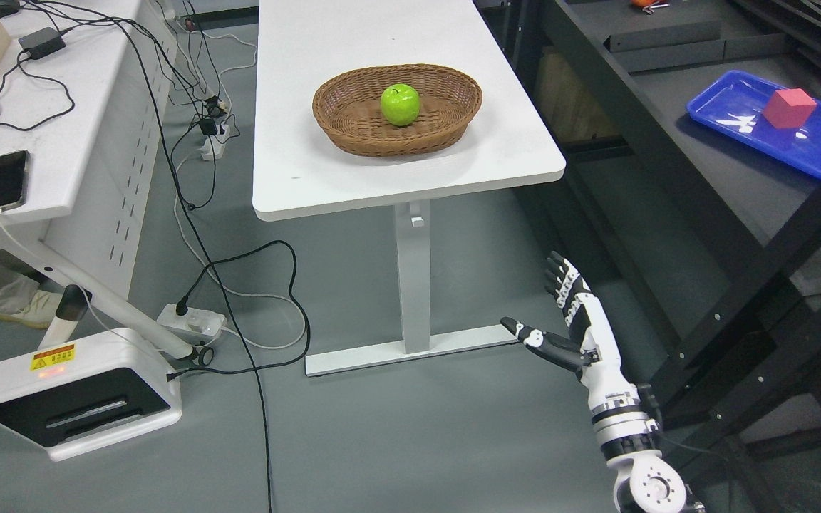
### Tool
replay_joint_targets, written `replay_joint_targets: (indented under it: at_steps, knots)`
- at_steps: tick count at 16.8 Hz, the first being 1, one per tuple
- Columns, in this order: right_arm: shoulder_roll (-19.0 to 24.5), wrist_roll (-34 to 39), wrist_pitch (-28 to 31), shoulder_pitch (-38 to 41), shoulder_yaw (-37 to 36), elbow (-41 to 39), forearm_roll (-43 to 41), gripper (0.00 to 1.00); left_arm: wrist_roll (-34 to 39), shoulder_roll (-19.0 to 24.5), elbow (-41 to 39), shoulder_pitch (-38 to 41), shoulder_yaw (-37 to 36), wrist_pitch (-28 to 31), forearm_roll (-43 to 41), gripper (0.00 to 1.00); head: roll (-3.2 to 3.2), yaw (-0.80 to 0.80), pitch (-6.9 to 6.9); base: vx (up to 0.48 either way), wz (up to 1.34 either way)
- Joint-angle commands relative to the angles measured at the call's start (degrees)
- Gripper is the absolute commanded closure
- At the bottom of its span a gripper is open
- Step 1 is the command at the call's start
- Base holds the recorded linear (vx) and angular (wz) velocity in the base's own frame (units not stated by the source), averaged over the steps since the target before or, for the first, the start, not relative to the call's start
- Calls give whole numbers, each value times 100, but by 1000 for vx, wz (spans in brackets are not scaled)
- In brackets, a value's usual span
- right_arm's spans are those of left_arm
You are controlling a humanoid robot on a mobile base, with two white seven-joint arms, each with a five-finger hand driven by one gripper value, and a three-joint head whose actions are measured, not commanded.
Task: Place green apple on left shelf middle layer
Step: 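Raise the right hand and reach toward the green apple in the basket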
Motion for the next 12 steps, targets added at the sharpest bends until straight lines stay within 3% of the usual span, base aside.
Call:
replay_joint_targets:
  at_steps: [1, 7, 8, 10, 12]
  knots:
    - [-100, 15, 1, 0, -123, 0, -9, 0, 5, 100, 2, -70, 0, 0, 0, 0, 0, 0, 0, 20, 5]
    - [-100, 86, -244, -157, -44, 0, 26, 0, 5, 100, 2, -70, 0, 0, 0, 0, 0, 0, 0, 30, -6]
    - [-322, 216, -472, -315, 113, 0, 174, 0, 5, 100, 2, -70, 0, 0, 0, 0, 0, 0, 1, 41, 19]
    - [-1200, 550, -832, -849, 639, 0, 1023, 0, 5, 100, 2, -70, 0, 0, 0, 0, 0, 0, 0, 63, 11]
    - [-1842, 604, -843, -1509, 1018, 0, 1590, 0, 5, 100, 2, -70, 0, 0, 0, 0, 0, 0, 0, 158, 0]
